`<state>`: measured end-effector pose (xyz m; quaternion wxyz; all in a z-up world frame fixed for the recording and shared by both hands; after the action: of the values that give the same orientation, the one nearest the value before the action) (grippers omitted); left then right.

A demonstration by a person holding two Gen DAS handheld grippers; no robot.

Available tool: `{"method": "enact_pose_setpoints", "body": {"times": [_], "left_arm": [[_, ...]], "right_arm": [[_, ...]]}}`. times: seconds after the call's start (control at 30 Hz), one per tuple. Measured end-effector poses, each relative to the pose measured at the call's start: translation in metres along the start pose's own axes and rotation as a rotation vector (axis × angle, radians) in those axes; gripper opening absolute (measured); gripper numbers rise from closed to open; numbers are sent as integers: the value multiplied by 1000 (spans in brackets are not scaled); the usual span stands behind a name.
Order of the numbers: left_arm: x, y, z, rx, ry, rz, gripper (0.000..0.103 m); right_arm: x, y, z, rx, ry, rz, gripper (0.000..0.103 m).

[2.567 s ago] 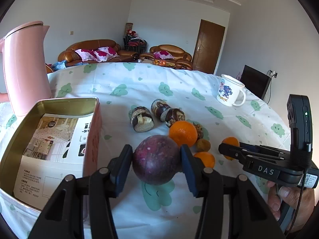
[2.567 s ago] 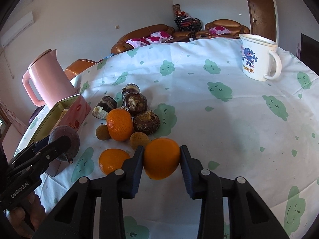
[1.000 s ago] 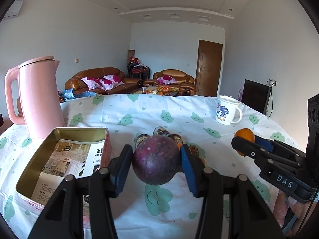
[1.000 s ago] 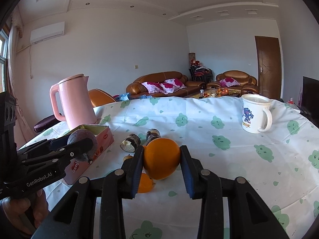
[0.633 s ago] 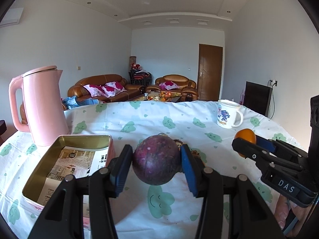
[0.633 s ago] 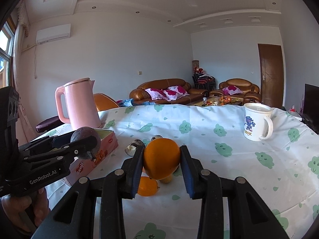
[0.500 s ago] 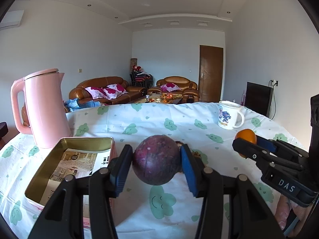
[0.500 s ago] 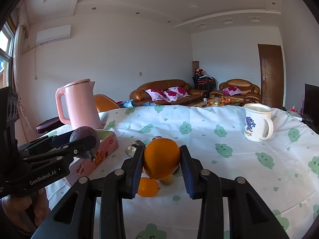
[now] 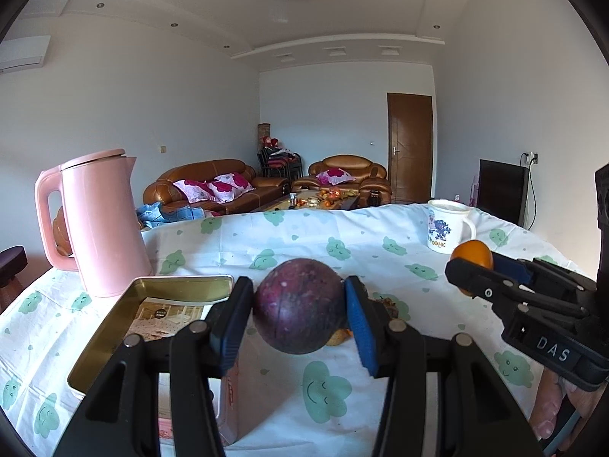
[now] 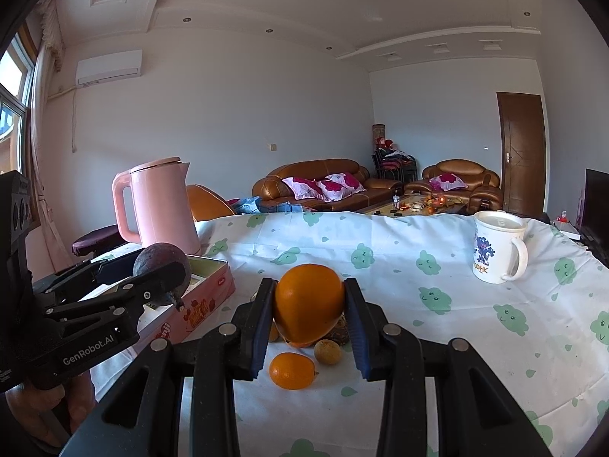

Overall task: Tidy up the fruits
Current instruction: 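Lift the purple fruit with the left gripper while the right gripper lifts the orange, then lower the purple fruit into the gold tin with the left gripper while the right gripper releases the orange there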

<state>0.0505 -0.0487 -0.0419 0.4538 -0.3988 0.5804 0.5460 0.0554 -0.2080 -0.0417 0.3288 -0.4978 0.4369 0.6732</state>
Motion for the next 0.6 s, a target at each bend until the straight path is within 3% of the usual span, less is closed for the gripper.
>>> {"method": "enact_pose_setpoints", "body": {"times": [0.6], "left_arm": [[-2,-1,36,-80,26,20,51]], "right_arm": [[-18,-25,41,-73,71,20,38]]}}
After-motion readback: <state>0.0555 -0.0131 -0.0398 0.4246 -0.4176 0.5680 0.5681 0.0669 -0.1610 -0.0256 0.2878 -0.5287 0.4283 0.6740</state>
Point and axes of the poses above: each gripper's, at about its wrist camera, not at the fingertips, and y roughly against the way its jaws point, z to its left, x to its underside, the point moved 5 cm from there along -y, roughly the way its jaws point, and after that the axes turned 2 degrees about -z, right-handed, at the moved point
